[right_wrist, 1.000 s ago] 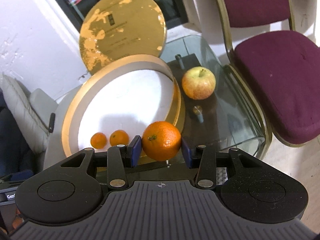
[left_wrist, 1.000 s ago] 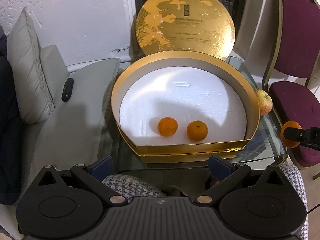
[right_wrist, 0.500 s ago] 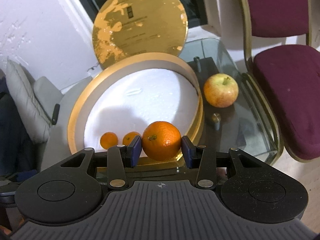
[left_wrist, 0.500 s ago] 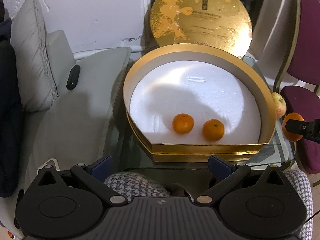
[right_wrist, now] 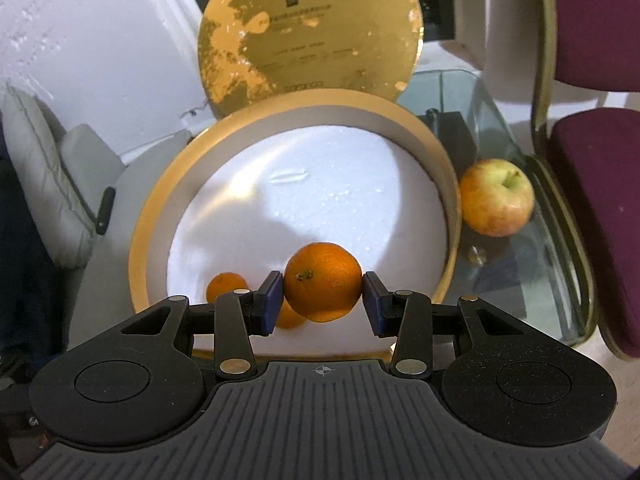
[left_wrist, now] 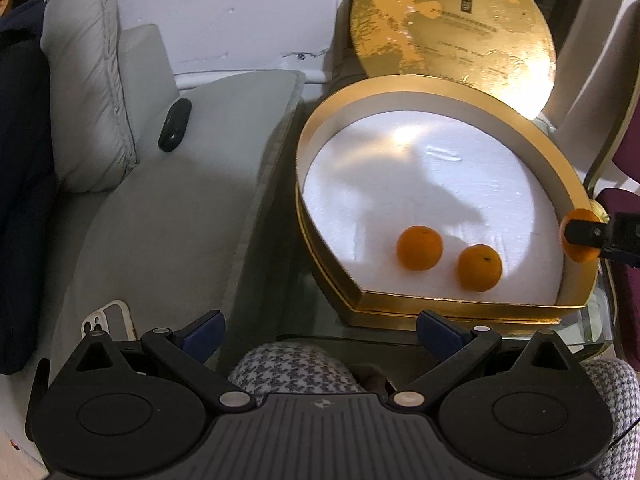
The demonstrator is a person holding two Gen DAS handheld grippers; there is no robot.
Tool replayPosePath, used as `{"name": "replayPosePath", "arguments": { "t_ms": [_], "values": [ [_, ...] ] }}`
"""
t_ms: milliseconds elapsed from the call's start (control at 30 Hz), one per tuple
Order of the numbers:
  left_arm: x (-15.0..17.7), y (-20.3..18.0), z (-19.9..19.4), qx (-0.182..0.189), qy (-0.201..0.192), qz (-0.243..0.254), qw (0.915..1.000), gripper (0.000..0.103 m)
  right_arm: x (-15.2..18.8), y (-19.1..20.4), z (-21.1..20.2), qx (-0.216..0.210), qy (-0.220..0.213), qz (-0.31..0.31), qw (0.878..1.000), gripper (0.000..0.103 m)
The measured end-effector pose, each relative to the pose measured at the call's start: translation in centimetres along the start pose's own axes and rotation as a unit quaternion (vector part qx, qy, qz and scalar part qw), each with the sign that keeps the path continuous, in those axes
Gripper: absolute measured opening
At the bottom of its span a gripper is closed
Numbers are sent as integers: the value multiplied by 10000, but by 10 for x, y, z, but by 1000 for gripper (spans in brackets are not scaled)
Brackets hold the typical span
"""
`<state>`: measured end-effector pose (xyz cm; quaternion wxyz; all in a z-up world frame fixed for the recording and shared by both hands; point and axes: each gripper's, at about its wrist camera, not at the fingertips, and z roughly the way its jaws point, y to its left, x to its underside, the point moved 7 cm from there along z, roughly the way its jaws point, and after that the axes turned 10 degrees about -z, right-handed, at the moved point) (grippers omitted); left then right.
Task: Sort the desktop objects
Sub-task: 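Carry the mandarin with the right gripper over the foam in the box, then lower the mandarin beside the other two and open the right gripper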
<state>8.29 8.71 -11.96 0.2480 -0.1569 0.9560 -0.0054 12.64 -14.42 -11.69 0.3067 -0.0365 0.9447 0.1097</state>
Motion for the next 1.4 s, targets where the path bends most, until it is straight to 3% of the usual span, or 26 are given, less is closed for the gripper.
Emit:
{"name": "replayPosePath", "arguments": {
  "t_ms": [433,733,1400],
  "values": [
    [-7,19,18,-184,167,-167,9996,102,-27,22,61,-49,166,-318,9993,44],
    [-7,19,26,-224,268,-159,9993,102,-27,45,105,-129,539,-624,9965,44],
    [-7,22,28,-326,317,-140,9989,102,-25,55,143,14,824,-695,9942,45]
  ]
}}
